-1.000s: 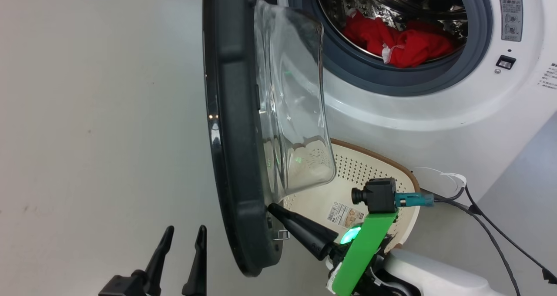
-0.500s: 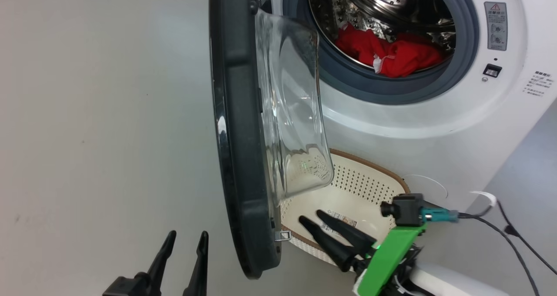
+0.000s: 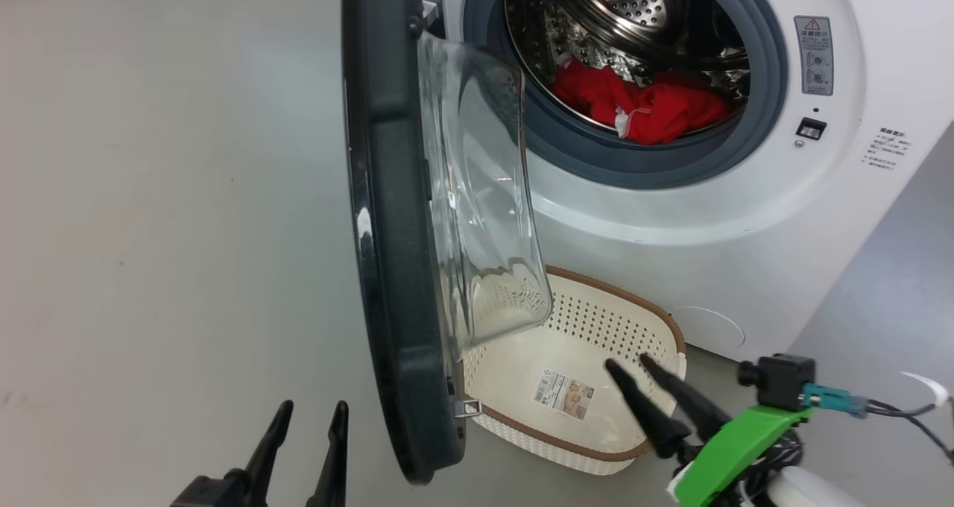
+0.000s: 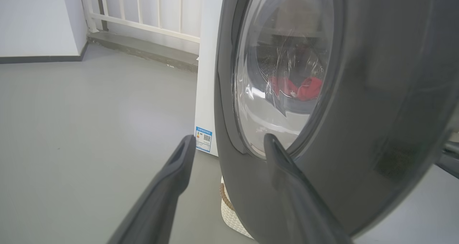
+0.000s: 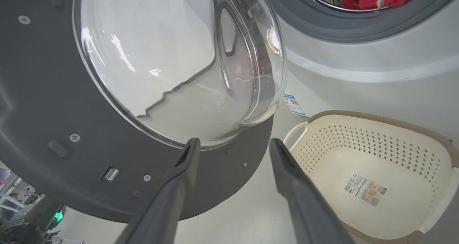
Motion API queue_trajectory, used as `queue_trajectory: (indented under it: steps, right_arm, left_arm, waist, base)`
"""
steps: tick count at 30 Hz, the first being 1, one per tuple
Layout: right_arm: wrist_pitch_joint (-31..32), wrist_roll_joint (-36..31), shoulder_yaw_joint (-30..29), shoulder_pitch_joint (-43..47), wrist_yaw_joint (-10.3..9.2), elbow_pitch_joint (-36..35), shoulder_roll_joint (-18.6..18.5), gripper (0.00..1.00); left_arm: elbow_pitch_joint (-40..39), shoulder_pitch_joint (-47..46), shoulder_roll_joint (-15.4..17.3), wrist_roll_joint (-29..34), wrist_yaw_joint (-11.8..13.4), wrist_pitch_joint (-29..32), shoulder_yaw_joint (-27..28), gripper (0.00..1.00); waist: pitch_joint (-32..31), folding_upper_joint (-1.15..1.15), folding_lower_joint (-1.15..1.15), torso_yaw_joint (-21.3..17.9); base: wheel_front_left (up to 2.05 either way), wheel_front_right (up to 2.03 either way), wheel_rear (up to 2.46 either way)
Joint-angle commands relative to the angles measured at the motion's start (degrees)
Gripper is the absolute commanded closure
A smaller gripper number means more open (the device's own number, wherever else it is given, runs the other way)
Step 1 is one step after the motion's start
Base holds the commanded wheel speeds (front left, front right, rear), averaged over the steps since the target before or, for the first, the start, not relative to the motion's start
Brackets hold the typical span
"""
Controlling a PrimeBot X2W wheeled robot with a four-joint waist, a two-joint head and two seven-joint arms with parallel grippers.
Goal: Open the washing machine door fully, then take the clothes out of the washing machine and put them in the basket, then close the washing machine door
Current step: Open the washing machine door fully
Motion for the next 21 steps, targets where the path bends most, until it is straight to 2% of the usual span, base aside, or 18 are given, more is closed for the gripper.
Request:
queue_trajectory:
  steps: [1,7,9,12,21]
  right_arm:
    - [-0.77,-3.39,-3.21,1.63,0.44,-0.14,0.26,0.00]
    - [-0.77,-12.14,-12.64,5.16,0.44,0.83,2.27,0.00]
    - [-0.77,-13.98,-13.91,5.64,0.44,0.78,2.51,0.00]
    - [-0.77,-21.36,-16.99,7.08,0.44,0.66,2.97,0.00]
    - [-0.77,-35.81,-28.35,11.63,0.44,-4.35,8.02,0.00]
  left_arm:
    - [-1.15,-1.00,0.44,0.66,-0.60,-0.70,2.30,0.00]
    - [-1.10,-1.01,0.44,0.67,-0.70,-0.70,2.91,0.00]
    - [-1.08,-1.02,0.44,0.68,-0.71,-0.70,2.97,0.00]
    - [-1.04,-0.96,0.44,0.75,-0.71,-0.70,3.13,0.00]
    - [-1.29,-1.02,0.44,0.91,-0.66,-0.70,3.53,0.00]
  waist:
    - [0.07,0.00,0.00,-0.40]
    - [0.15,0.00,0.00,-0.90]
    - [0.12,0.00,0.00,-0.94]
    - [-0.05,0.00,0.00,-1.02]
    - [-0.02,0.00,0.00,-1.24]
  base:
    - [0.00,0.00,0.00]
    - [0.00,0.00,0.00]
    - [0.00,0.00,0.00]
    - [0.00,0.00,0.00]
    - [0.00,0.00,0.00]
